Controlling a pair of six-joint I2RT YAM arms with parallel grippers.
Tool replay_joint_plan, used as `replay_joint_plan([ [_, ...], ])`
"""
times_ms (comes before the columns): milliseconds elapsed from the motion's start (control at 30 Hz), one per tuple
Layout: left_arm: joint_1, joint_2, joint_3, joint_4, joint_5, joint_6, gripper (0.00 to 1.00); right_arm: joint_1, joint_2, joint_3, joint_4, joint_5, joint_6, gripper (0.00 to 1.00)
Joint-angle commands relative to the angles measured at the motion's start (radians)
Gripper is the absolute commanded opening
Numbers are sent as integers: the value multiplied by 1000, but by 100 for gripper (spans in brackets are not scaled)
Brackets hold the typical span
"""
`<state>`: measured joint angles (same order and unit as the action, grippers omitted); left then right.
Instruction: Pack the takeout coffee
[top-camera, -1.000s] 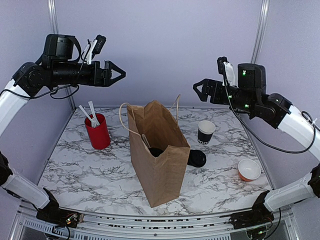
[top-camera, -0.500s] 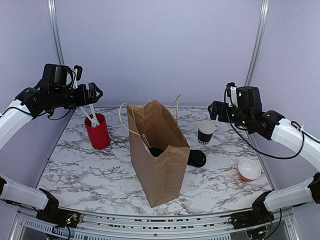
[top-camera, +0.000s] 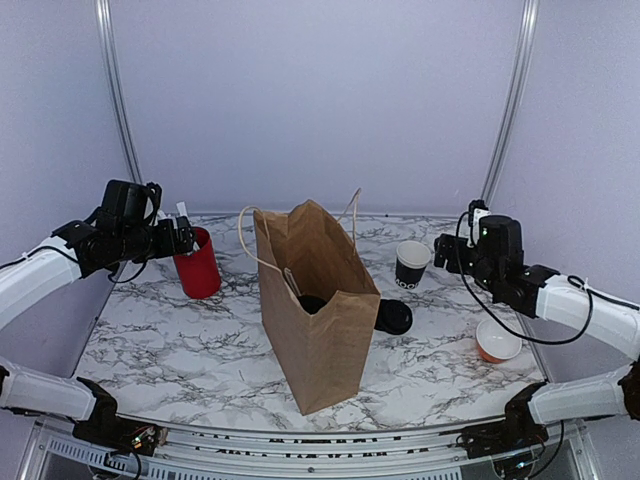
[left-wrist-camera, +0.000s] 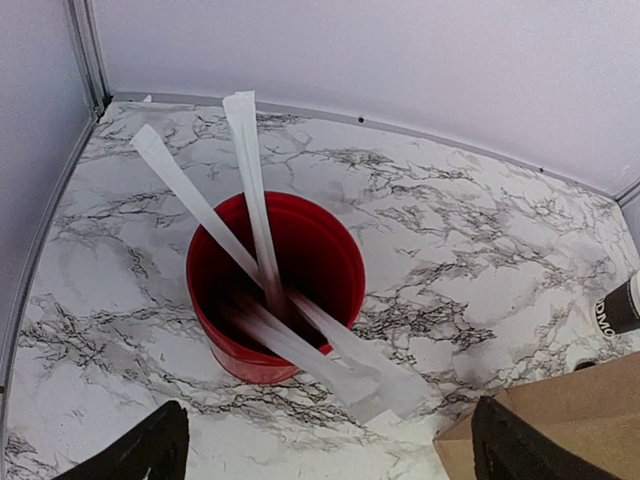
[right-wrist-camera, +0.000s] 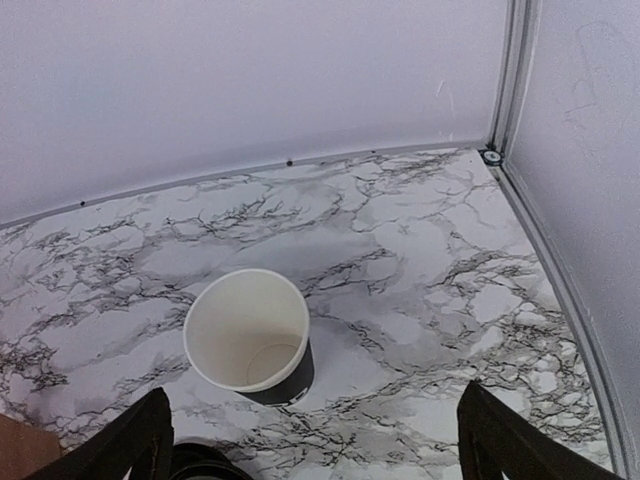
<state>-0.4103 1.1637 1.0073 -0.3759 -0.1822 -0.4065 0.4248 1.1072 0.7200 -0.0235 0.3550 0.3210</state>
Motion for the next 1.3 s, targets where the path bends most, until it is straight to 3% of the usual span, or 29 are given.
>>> replay_joint_plan([
  [0,7,-35,-76,118,-113,-15,99,-38,34,-54,156,98,-49,95],
  [200,5,-39,-217,221,-168,17,99,-106,48,-204,397,137,-135,91],
  [367,5,-97,-408,478,-84,96,99,-235,57,-303,560,88,-110,89],
  [433,5,-125,-473,560,-110,93,99,-283,58,-349,653,83,-108,88],
  [667,8,-141,-542,593,-237,94,99,-388,117,-486,955,85,-134,88],
  [867,7,-134,-567,616,-323,91,99,-406,264,-559,1250,65,-248,90],
  [967,7,-127,-586,641,-351,99,99,-407,285,-552,1273,22,-280,90],
  [1067,7,-117,-598,668,-407,119,99,-408,409,-573,1463,-11,-324,90],
  [1200,10,-114,-619,719,-497,142,99,-407,505,-540,1504,-111,-365,100],
  [1267,10,-111,-619,729,-561,154,99,-406,475,-501,1351,-140,-358,100],
])
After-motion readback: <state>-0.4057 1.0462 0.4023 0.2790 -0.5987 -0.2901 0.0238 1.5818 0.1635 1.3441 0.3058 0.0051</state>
